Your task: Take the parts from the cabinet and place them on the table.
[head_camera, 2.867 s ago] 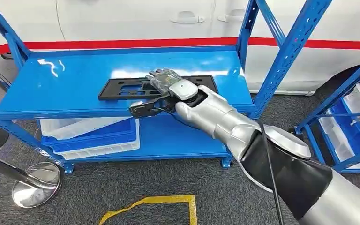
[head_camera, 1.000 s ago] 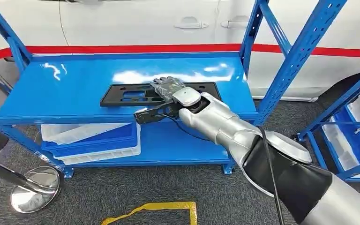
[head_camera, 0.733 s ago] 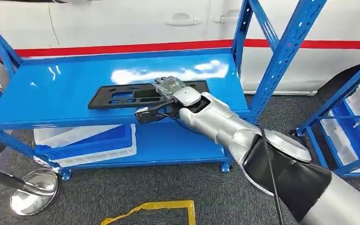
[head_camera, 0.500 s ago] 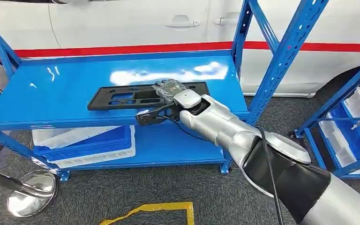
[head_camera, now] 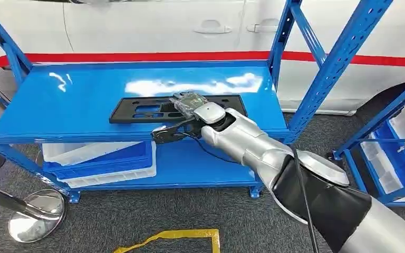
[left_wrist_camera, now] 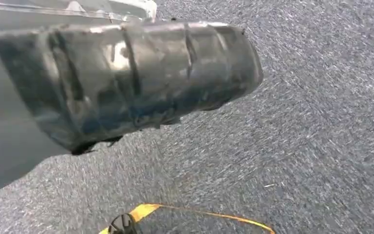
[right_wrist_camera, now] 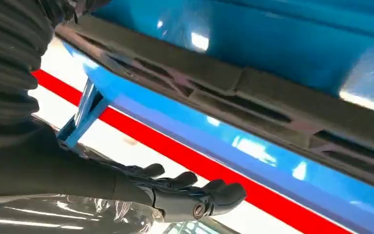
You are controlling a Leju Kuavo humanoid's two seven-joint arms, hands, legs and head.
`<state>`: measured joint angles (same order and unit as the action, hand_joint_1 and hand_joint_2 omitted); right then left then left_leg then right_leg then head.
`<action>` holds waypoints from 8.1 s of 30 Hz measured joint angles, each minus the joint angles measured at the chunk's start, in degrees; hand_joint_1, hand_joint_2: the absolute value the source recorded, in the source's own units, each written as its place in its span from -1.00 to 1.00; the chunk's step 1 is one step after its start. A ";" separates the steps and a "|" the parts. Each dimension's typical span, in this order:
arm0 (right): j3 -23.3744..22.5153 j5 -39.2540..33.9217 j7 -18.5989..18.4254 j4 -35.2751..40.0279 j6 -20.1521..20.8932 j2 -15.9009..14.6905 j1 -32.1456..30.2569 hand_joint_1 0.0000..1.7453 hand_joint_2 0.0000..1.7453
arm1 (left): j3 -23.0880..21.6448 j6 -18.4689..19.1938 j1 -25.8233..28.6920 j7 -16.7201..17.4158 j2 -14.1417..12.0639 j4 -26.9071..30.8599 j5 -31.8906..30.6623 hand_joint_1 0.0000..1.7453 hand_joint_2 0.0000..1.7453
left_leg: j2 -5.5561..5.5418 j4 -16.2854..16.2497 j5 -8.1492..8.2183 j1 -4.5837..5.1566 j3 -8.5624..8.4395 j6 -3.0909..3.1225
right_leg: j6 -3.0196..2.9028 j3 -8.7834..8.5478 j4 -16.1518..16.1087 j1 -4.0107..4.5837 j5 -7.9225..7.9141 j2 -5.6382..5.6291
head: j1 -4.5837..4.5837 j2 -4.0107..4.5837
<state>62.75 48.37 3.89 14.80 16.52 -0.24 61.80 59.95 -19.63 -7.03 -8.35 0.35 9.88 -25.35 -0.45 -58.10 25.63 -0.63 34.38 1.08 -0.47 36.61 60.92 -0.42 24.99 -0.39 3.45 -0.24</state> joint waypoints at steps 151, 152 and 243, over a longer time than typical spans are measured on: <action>-1.05 0.98 5.96 0.85 -16.97 1.57 -2.51 1.00 1.00 | 1.88 2.84 -0.05 -3.54 -0.39 0.00 0.68 -1.00 1.00 | -0.41 0.55 0.37 -0.79 -0.64 -1.82 | 0.44 -0.99 -1.15 -0.27 0.14 -0.03 | 0.44 0.00; -1.01 1.80 6.96 1.20 -19.94 1.83 -2.03 1.00 1.00 | 1.92 3.04 -0.05 -3.54 -0.35 0.00 0.59 -1.00 1.00 | -0.40 0.55 0.37 -0.79 -0.61 -1.82 | 0.42 -0.97 -1.14 -0.27 0.13 -0.04 | 0.39 0.00; 6.58 17.99 8.68 49.55 -23.54 1.03 13.20 1.00 1.00 | 1.92 8.09 0.02 -7.78 -1.99 0.00 -2.40 -1.00 1.00 | 0.21 1.61 0.21 -2.00 -2.35 -1.14 | 1.78 3.63 7.62 -1.21 1.56 0.17 | 0.83 0.00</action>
<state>69.33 66.36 12.57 64.35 -7.02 0.79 75.01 61.88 -11.54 -7.01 -16.13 -1.64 9.88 -27.76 -0.24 -56.48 25.85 -2.64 32.03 -0.05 1.31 40.24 68.54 -1.63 26.55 -0.22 4.28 -0.24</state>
